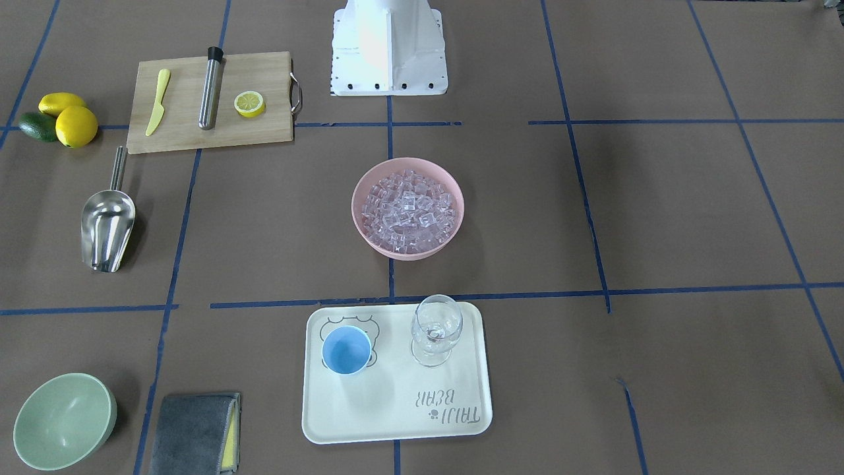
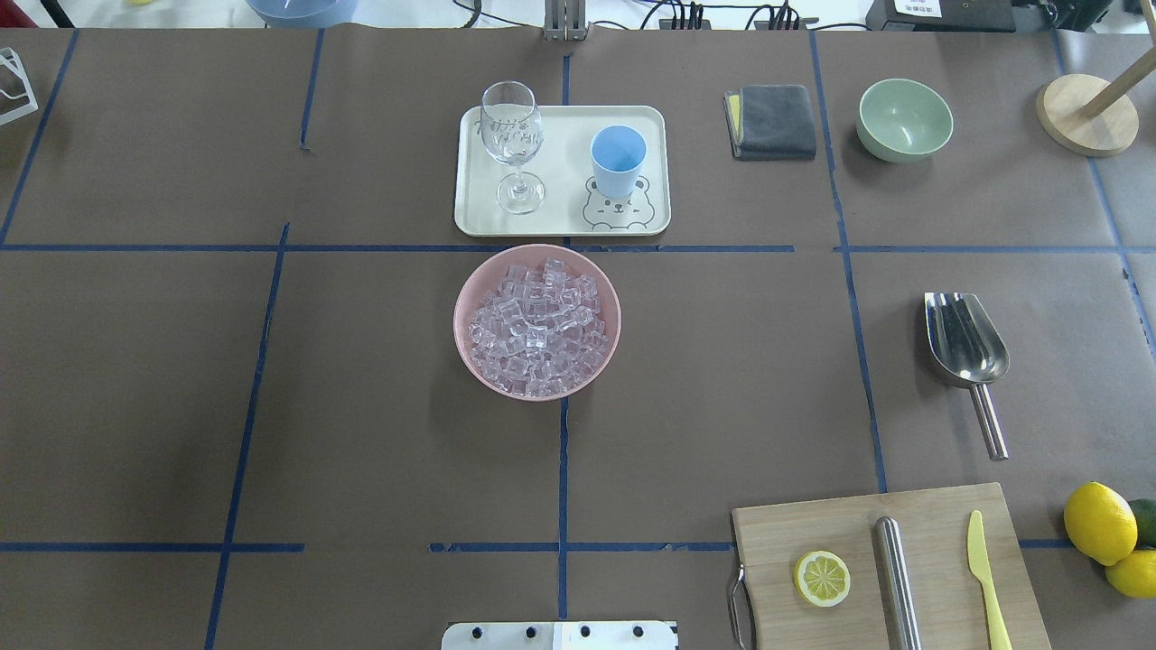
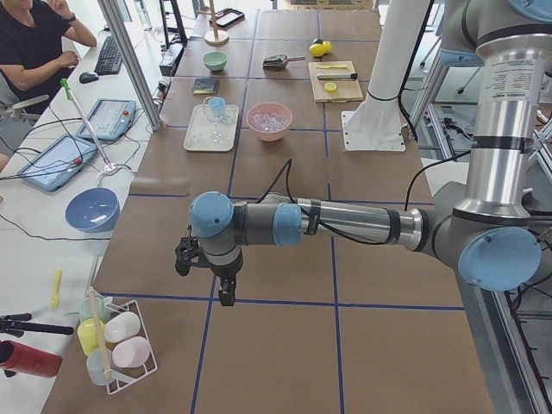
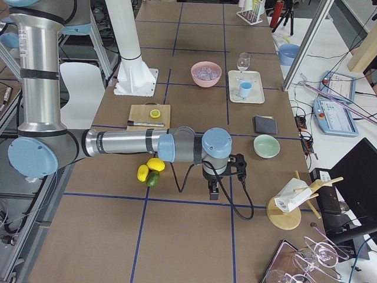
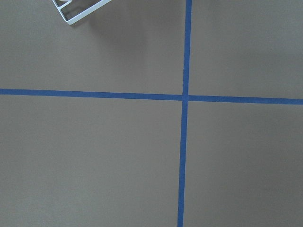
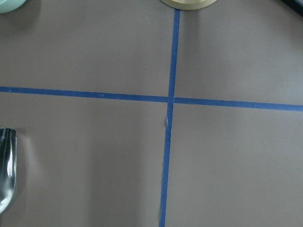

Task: Put ice in cup with scoop
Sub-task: 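Move left gripper toward the pink bowl while right gripper approaches the metal scoop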

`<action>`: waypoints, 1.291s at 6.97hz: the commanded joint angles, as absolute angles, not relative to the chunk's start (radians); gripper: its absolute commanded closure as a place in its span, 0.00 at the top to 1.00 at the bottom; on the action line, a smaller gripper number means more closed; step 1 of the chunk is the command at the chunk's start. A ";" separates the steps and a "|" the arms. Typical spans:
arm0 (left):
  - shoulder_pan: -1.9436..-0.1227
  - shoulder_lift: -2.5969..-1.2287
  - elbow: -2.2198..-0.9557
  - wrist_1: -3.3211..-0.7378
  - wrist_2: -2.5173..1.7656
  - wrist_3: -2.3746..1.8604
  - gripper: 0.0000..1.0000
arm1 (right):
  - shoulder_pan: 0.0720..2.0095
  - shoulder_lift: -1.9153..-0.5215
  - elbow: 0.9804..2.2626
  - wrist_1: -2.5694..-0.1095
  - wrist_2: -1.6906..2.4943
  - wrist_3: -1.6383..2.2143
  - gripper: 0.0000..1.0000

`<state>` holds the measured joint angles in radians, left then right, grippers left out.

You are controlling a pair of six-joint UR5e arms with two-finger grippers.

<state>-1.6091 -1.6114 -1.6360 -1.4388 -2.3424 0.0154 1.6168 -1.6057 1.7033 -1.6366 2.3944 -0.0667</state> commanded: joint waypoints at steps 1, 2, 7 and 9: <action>-1.609 -1.611 -1.637 -1.439 -2.345 0.018 1.00 | 1.617 -1.609 1.701 -1.631 2.395 -0.066 1.00; -1.609 -1.612 -1.641 -1.445 -2.350 0.026 1.00 | 1.617 -1.611 1.704 -1.631 2.393 -0.063 1.00; -1.444 -1.707 -1.724 -1.807 -2.355 0.017 1.00 | 1.539 -1.549 1.804 -1.638 2.393 -0.048 1.00; -1.317 -1.810 -1.752 -1.802 -2.414 -0.006 1.00 | 1.426 -1.545 1.845 -1.635 2.379 -0.002 1.00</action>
<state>-1.3894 -1.7571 -1.7332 -1.7943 -2.3795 0.0107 1.4927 -1.5504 1.8284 -1.6367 2.3866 -0.0371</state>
